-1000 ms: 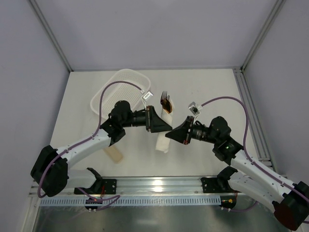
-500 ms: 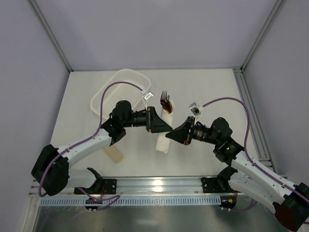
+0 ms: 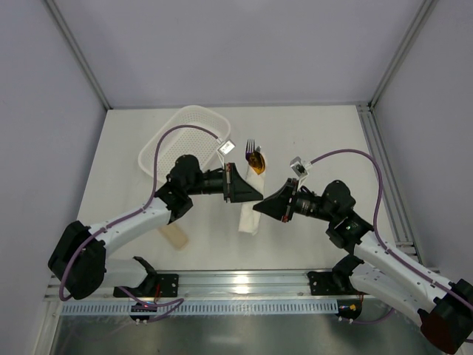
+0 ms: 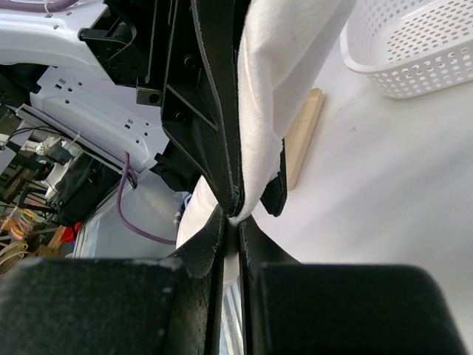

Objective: Place the utensils on the paper napkin and roll it up

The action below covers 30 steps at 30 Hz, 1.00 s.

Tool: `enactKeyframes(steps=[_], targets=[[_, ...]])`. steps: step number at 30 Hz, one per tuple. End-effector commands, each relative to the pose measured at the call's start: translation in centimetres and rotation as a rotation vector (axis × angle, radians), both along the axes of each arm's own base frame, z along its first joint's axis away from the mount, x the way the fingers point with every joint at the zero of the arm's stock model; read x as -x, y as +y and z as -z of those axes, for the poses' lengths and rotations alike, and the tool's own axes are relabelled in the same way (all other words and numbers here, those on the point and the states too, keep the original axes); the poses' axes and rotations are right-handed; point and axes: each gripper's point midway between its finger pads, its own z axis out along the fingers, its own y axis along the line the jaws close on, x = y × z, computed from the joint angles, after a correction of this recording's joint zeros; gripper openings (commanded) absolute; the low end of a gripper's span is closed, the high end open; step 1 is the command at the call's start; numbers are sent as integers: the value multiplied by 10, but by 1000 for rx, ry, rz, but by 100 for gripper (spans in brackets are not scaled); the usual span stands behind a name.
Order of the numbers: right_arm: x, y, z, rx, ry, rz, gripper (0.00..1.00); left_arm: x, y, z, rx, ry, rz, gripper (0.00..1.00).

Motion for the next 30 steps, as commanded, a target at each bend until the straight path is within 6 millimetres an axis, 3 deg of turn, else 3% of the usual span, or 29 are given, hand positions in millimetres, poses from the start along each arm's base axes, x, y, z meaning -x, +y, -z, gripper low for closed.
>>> enactKeyframes(steps=[1, 4, 8, 14, 15, 21, 23, 25, 26, 30], targets=[[-4, 0, -33, -83, -114, 20, 4, 9, 1, -14, 41, -33, 39, 10], [-5, 0, -32, -73, -104, 21, 4, 7, 0, -17, 45, -37, 33, 0], [-7, -1, -27, -40, -71, 31, 9, -1, 0, -18, 37, -34, -1, 0], [-8, -12, -24, 13, -62, 78, 39, -30, 6, -25, 40, -16, -81, 0], [-5, -14, -25, 18, -70, 75, 47, -42, 12, -27, 41, -14, -113, 0], [5, -30, -39, 4, -116, 120, 65, -101, 46, -37, -21, -33, -237, 0], [7, -33, -41, 19, -118, 129, 68, -139, 69, -30, -91, -24, -313, 0], [8, -37, -46, 26, -144, 142, 69, -162, 85, -26, -117, -5, -340, 0], [8, -38, -45, 38, -140, 149, 69, -187, 101, -20, -131, 21, -379, 0], [12, -44, -51, 44, -170, 157, 71, -242, 137, -3, -171, 69, -436, 0]])
